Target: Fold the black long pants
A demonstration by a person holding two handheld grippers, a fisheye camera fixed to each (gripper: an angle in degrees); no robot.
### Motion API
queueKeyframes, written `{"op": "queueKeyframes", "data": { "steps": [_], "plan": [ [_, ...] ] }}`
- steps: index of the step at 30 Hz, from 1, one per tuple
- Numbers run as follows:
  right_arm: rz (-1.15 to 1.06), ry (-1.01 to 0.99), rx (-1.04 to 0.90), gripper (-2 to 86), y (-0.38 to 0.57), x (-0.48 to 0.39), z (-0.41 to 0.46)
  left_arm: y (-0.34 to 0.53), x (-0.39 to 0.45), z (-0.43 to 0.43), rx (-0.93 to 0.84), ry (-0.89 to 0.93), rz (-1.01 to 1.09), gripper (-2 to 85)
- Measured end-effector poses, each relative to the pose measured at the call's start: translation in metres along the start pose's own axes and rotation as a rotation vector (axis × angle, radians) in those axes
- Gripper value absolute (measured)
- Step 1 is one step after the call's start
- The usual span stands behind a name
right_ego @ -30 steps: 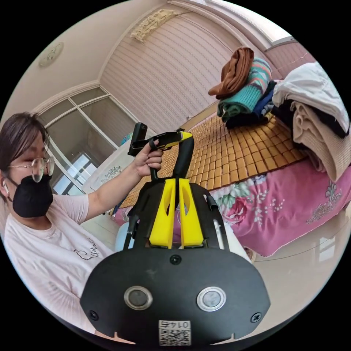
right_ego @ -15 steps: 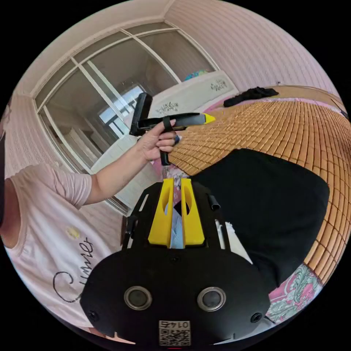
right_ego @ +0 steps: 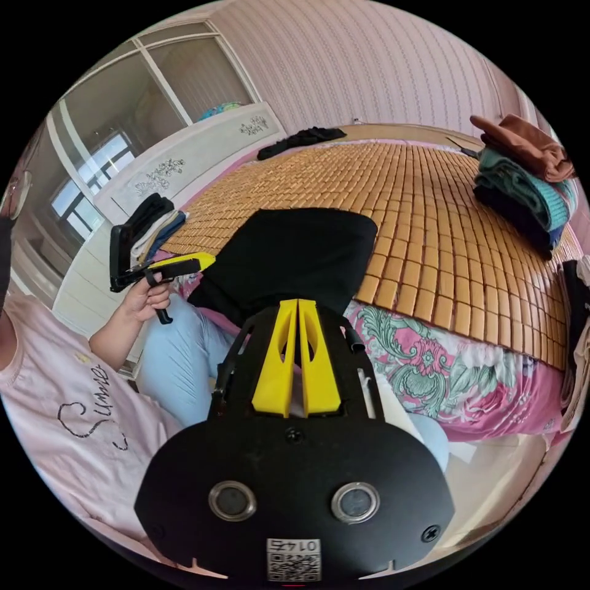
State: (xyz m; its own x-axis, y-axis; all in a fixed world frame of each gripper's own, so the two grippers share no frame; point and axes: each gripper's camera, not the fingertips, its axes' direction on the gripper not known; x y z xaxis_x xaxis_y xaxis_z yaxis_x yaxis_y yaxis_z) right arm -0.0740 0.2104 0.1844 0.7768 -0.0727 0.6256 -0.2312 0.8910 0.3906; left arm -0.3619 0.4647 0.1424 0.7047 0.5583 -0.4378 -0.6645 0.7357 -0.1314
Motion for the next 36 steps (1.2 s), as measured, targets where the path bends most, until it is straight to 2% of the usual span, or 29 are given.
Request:
{"op": "queueKeyframes", "data": {
  "steps": [3,9,12,16,17,20,25,27,31,33,36],
  "plan": [
    [0.016,0.026,-0.050,-0.2,0.007,-0.007,0.009,0.007,0.010,0.006,0.001,-0.059,0.057,-1.0],
    [0.002,0.076,-0.204,-0.3,0.012,-0.016,0.017,0.018,0.009,-0.009,-0.007,-0.034,0.039,-1.0],
    [-0.013,0.094,-0.141,-0.3,0.005,-0.022,0.006,0.025,0.014,-0.024,0.000,-0.048,0.044,-1.0],
    [-0.068,0.001,0.077,-0.3,-0.010,-0.035,-0.010,0.034,0.020,-0.034,-0.030,-0.077,0.063,-1.0],
    [-0.083,-0.018,0.075,-0.3,-0.016,-0.037,-0.003,0.037,0.019,-0.034,-0.054,-0.078,0.053,-1.0],
    [-0.107,-0.005,-0.121,-0.2,-0.026,-0.040,0.035,0.045,0.018,-0.047,-0.076,-0.091,0.035,-0.9],
    [-0.138,0.014,-0.164,0.3,-0.024,-0.040,0.042,0.057,0.015,-0.067,-0.099,-0.101,0.041,-0.5],
    [-0.135,-0.043,-0.128,0.9,-0.029,-0.033,0.030,0.060,0.013,-0.084,-0.084,-0.125,0.054,0.9],
    [0.015,-0.124,0.125,7.1,-0.041,0.014,-0.002,0.058,-0.006,-0.112,0.044,-0.197,-0.010,7.2],
    [0.123,-0.146,0.188,13.6,-0.048,0.041,0.000,0.053,-0.030,-0.114,0.074,-0.139,-0.089,12.7],
    [0.218,-0.227,0.175,14.4,-0.061,0.072,0.023,0.046,-0.058,-0.101,0.014,-0.011,-0.178,15.5]
  ]
}}
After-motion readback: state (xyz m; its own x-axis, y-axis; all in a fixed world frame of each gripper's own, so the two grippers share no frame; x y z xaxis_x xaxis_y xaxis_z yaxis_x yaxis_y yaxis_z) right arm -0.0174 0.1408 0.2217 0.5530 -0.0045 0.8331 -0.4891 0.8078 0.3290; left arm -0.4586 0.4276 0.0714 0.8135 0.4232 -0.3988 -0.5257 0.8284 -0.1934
